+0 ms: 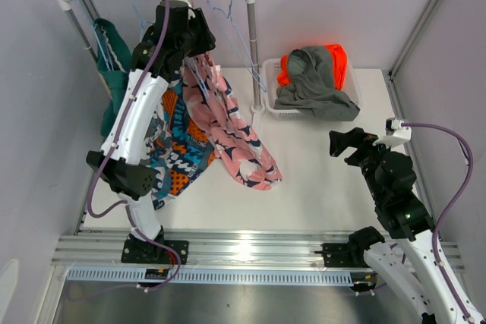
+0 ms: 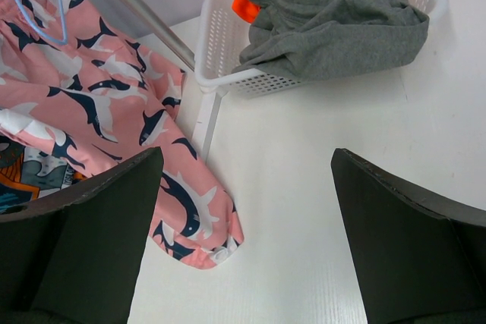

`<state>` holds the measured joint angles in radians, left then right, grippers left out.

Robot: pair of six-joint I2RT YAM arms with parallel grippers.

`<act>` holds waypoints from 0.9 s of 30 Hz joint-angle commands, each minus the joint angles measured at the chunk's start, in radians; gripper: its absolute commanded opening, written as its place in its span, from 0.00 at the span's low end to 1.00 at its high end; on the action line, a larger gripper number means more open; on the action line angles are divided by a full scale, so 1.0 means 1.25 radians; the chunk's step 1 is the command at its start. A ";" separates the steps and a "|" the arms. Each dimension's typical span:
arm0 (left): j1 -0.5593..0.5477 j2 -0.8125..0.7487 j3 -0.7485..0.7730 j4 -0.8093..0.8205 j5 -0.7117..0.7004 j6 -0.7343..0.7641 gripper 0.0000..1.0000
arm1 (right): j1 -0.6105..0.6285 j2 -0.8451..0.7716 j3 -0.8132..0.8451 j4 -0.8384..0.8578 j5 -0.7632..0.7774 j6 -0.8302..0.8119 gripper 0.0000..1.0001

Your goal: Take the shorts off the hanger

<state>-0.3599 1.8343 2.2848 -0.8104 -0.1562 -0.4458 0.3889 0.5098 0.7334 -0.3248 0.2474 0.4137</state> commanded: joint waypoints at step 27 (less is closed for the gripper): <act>-0.086 -0.081 0.117 -0.009 -0.052 -0.052 0.00 | 0.616 0.448 0.336 0.250 0.194 -0.228 0.99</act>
<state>-0.4625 1.7840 2.4157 -0.8494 -0.2245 -0.4904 1.0794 0.9627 1.0882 -0.0967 0.3176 0.2325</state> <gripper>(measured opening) 0.026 0.993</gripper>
